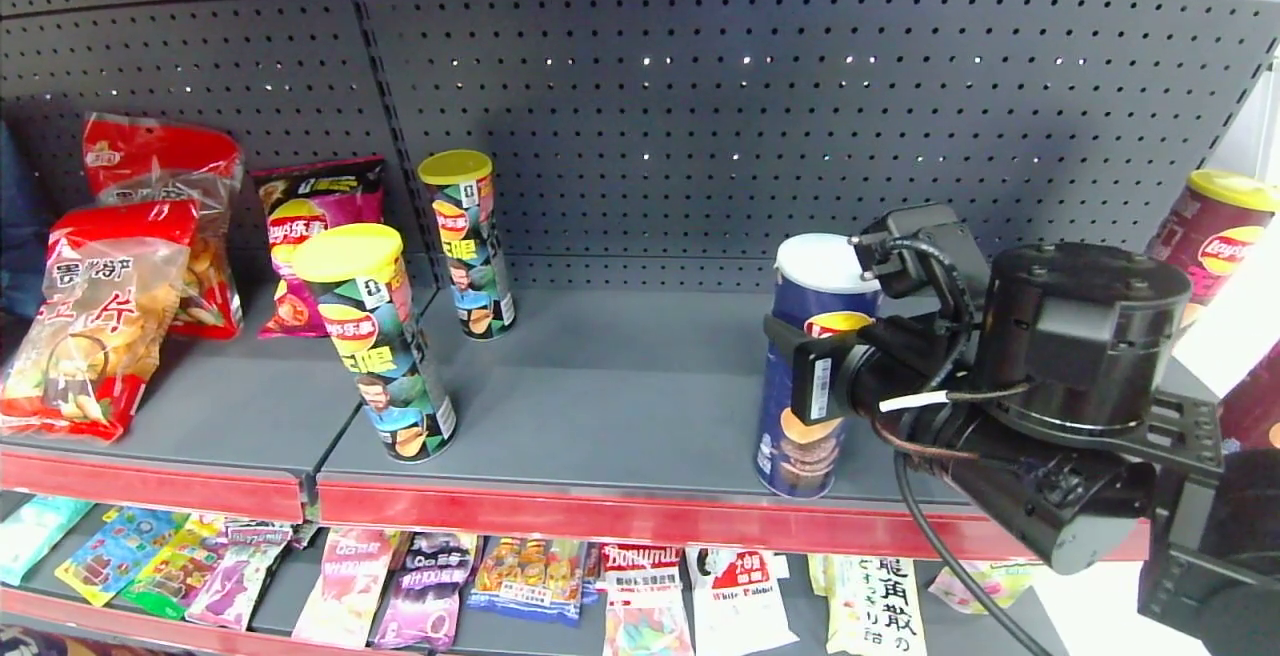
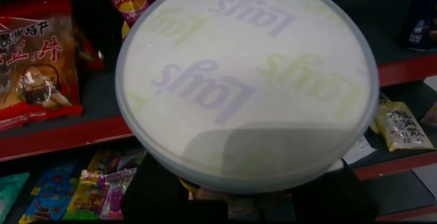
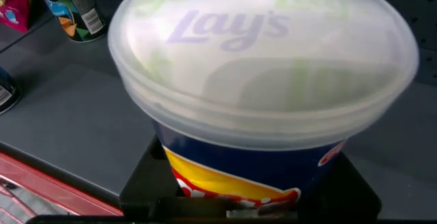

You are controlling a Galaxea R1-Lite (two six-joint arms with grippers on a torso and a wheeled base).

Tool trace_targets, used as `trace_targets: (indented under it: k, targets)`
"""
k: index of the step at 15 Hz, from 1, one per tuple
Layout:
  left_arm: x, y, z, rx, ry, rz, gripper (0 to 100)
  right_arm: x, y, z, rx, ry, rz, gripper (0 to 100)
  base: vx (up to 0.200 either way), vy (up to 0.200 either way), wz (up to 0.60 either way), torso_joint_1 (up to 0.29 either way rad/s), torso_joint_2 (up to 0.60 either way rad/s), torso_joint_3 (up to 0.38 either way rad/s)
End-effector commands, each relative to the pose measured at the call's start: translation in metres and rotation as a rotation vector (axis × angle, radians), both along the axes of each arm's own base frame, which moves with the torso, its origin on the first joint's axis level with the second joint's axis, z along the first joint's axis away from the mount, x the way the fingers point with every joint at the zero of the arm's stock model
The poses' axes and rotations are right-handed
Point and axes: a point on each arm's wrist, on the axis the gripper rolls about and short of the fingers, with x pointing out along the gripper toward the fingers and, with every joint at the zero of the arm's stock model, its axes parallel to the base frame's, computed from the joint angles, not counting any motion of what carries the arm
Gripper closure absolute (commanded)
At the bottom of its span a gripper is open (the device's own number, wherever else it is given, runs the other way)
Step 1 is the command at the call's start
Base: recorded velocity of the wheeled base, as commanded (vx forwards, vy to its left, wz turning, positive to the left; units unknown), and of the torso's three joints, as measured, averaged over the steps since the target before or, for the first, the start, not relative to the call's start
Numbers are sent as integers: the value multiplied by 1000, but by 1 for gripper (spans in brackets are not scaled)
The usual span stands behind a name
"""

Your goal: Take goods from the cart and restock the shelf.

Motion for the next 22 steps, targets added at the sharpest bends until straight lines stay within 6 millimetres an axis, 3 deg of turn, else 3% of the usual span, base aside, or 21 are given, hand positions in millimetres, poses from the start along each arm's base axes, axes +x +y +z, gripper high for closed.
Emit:
trace_targets:
  k: [1, 9, 22]
  targets:
    - [0, 0, 0, -1, 3, -1, 100, 3, 1, -4, -9, 9, -2, 100, 0, 0, 0, 0, 0, 0]
    - [0, 0, -1, -1, -1, -1, 100, 12, 6, 5, 19, -17, -15, 100, 0, 0, 0, 0, 0, 0]
    - [0, 0, -1, -1, -1, 1, 100, -2, 12, -4, 0, 11, 11, 100, 0, 0, 0, 0, 0, 0]
